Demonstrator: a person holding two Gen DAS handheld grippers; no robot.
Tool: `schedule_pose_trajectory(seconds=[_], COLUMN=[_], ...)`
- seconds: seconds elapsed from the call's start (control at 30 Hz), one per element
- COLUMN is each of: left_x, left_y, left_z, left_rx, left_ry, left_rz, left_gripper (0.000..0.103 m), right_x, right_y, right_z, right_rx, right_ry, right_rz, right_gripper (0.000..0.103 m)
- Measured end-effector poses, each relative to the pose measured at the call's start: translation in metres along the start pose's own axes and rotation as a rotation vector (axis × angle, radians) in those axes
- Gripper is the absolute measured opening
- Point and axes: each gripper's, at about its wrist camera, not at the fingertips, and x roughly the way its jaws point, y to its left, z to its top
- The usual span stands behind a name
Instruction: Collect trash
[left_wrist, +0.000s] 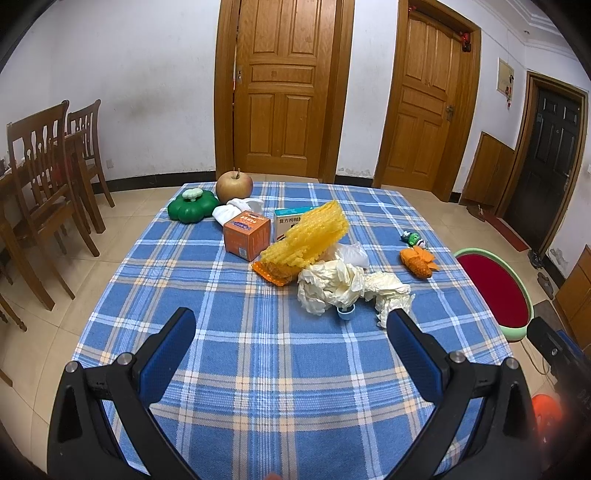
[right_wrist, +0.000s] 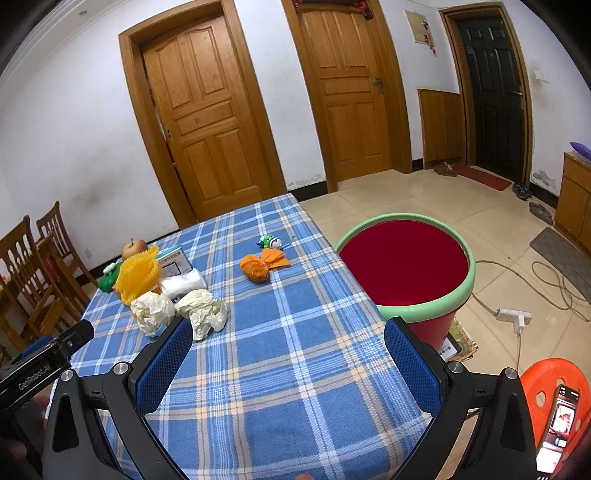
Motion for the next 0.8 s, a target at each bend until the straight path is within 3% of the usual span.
schedule_pose_trajectory(seconds=[0.8], left_x=[0.026], left_y=[0.009], left_z=[0.010], left_rx=[0.008], left_ry=[0.054], left_rz=[0.008], left_gripper=[0.101], right_x=[0.016], right_y=[-0.006], right_z=[-0.004], right_rx=[0.028], right_ry=[0.046], right_rz=[0.025], right_gripper=[0.103])
